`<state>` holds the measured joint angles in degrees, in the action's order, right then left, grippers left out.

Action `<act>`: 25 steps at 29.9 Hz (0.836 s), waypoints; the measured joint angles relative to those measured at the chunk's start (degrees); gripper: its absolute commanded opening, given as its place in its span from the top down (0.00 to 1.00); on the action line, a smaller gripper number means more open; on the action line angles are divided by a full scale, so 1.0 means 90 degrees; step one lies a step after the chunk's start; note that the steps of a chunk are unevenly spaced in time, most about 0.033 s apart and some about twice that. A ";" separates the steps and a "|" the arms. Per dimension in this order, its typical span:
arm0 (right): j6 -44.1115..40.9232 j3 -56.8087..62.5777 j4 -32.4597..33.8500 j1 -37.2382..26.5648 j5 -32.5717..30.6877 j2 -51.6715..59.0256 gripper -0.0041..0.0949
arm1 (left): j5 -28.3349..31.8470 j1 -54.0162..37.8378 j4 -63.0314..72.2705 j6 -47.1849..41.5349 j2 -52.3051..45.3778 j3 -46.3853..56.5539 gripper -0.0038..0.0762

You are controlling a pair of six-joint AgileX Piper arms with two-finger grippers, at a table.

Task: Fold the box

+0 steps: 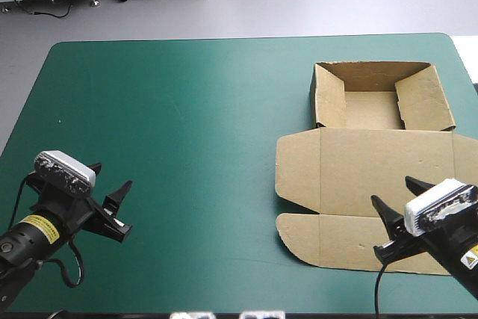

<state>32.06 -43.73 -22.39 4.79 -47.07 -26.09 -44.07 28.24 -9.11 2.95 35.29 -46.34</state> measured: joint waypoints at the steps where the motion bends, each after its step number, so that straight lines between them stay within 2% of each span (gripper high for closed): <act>1: 0.0075 0.0193 -0.0095 0.0000 0.0055 0.0067 0.40 | 0.0094 0.0000 0.0000 0.0006 -0.0045 0.0097 0.42; 7: 0.0736 0.0831 -0.0765 0.0001 0.0561 0.0127 0.40 | 0.0647 0.0000 0.0000 0.0027 -0.0363 0.0878 0.42; 16: 0.0967 0.0912 -0.0882 0.0001 0.0743 0.0127 0.41 | 0.1313 0.0000 0.0106 -0.0025 -0.0404 0.1200 0.42; 25: 0.1002 0.0912 -0.0888 0.0001 0.0743 0.0127 0.41 | 0.1120 0.0000 0.0139 -0.0025 -0.0409 0.1200 0.42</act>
<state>41.07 -35.52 -30.38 4.80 -40.39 -24.95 -33.99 28.24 -7.85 2.72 31.61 -35.54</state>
